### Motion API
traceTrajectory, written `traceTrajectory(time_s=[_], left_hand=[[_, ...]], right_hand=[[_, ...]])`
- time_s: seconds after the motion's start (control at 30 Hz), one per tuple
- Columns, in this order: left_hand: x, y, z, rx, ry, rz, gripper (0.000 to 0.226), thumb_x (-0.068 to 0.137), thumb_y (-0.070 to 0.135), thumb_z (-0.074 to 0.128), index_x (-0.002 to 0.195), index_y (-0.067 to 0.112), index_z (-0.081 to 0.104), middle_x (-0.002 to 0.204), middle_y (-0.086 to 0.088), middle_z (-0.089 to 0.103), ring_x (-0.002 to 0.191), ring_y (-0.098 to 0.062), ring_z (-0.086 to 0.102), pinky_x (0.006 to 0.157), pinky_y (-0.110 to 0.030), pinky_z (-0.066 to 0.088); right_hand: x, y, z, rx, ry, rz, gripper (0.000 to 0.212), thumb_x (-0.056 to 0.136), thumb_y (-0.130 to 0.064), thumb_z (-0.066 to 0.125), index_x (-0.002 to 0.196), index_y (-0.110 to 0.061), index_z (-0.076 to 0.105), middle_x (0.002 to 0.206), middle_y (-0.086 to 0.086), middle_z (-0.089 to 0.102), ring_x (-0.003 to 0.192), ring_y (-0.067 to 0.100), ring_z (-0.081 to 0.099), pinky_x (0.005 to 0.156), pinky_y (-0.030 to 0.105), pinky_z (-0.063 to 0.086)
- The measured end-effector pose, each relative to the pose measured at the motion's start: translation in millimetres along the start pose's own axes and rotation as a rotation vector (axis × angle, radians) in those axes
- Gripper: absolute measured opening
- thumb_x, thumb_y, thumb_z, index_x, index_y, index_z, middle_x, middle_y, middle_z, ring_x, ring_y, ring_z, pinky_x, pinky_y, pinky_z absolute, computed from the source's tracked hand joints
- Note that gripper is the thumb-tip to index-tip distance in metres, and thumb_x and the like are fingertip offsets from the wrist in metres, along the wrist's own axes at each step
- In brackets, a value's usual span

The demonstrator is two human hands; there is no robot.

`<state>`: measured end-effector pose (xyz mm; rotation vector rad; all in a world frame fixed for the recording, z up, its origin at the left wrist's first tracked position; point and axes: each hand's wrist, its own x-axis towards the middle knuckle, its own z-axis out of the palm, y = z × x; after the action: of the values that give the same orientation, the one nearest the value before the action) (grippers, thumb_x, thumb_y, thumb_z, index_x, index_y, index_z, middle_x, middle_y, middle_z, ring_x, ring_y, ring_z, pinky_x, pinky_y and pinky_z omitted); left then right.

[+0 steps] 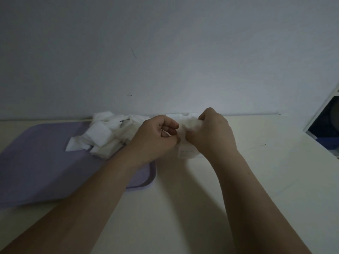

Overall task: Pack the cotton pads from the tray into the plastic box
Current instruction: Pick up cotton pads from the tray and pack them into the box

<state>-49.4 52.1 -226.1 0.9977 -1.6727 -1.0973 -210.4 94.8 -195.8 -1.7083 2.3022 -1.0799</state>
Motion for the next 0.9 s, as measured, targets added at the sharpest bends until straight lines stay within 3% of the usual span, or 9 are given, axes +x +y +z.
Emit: traceTrajectory(time_s=[0.13,0.23,0.3,0.43,0.57,0.63,0.73,0.9], left_hand=[[-2,-1,0,-0.02,-0.006,0.003,0.025,0.076,0.007,0.08,0.095,0.022,0.074,0.083,0.009,0.072,0.067,-0.016,0.059,0.073,-0.034,0.054],[-3,1,0,-0.009,-0.01,0.012,0.025,0.077,0.009,0.083,0.097,0.02,0.074,0.086,0.005,0.073,0.07,-0.016,0.062,0.07,-0.035,0.054],[-4,4,-1,-0.004,-0.016,0.003,0.027,0.072,0.015,0.083,0.096,0.023,0.073,0.087,0.005,0.074,0.072,-0.015,0.063,0.064,-0.033,0.052],[-4,4,-1,-0.002,-0.031,0.006,0.026,0.074,0.012,0.081,0.097,0.02,0.073,0.088,0.002,0.073,0.071,-0.017,0.064,0.062,-0.036,0.057],[-2,4,-2,-0.024,-0.023,-0.015,0.032,0.069,0.004,0.064,0.097,0.015,0.073,0.082,0.0,0.074,0.067,-0.018,0.068,0.062,-0.032,0.058],[-3,2,-4,-0.008,-0.032,-0.008,0.033,0.07,0.001,0.063,0.097,0.018,0.072,0.083,0.0,0.074,0.066,-0.02,0.068,0.065,-0.041,0.061],[-7,2,-8,0.027,-0.028,-0.002,0.033,0.072,0.003,0.071,0.093,0.028,0.069,0.095,0.001,0.069,0.067,-0.026,0.072,0.08,-0.055,0.063],[-6,2,-9,0.037,-0.049,0.004,0.02,0.078,0.006,0.075,0.093,0.019,0.07,0.096,-0.015,0.071,0.071,-0.027,0.075,0.081,-0.047,0.065]], right_hand=[[-2,0,-1,-0.048,-0.057,-0.009,0.035,0.077,-0.032,0.076,0.101,-0.021,0.053,0.105,0.001,0.061,0.089,0.023,0.059,0.066,0.031,0.041],[-6,-3,-12,-0.027,-0.114,-0.018,0.031,0.075,-0.046,0.078,0.083,-0.023,0.058,0.082,-0.004,0.064,0.076,0.02,0.065,0.058,0.03,0.044],[-7,-4,-17,-0.013,-0.128,-0.042,0.033,0.08,-0.047,0.074,0.073,-0.016,0.063,0.068,-0.002,0.064,0.067,0.022,0.066,0.054,0.032,0.047],[-8,-7,-16,-0.022,-0.165,-0.033,0.048,0.08,-0.04,0.076,0.054,-0.013,0.047,0.044,-0.005,0.041,0.049,0.02,0.047,0.047,0.027,0.033],[-9,-13,-7,-0.008,-0.25,0.042,0.055,0.074,-0.048,0.081,0.05,-0.016,0.043,0.041,-0.006,0.037,0.046,0.017,0.043,0.049,0.027,0.031],[-9,-13,-6,0.005,-0.262,0.063,0.058,0.079,-0.054,0.076,0.049,-0.016,0.043,0.033,-0.007,0.033,0.044,0.017,0.041,0.05,0.027,0.031],[-9,-11,-8,-0.011,-0.235,0.045,0.043,0.088,-0.034,0.064,0.052,-0.014,0.049,0.039,-0.006,0.038,0.049,0.021,0.046,0.051,0.027,0.036],[-12,-15,-5,-0.044,-0.232,-0.01,0.042,0.09,-0.018,0.061,0.055,-0.013,0.04,0.048,0.0,0.04,0.046,0.02,0.043,0.049,0.024,0.031]])
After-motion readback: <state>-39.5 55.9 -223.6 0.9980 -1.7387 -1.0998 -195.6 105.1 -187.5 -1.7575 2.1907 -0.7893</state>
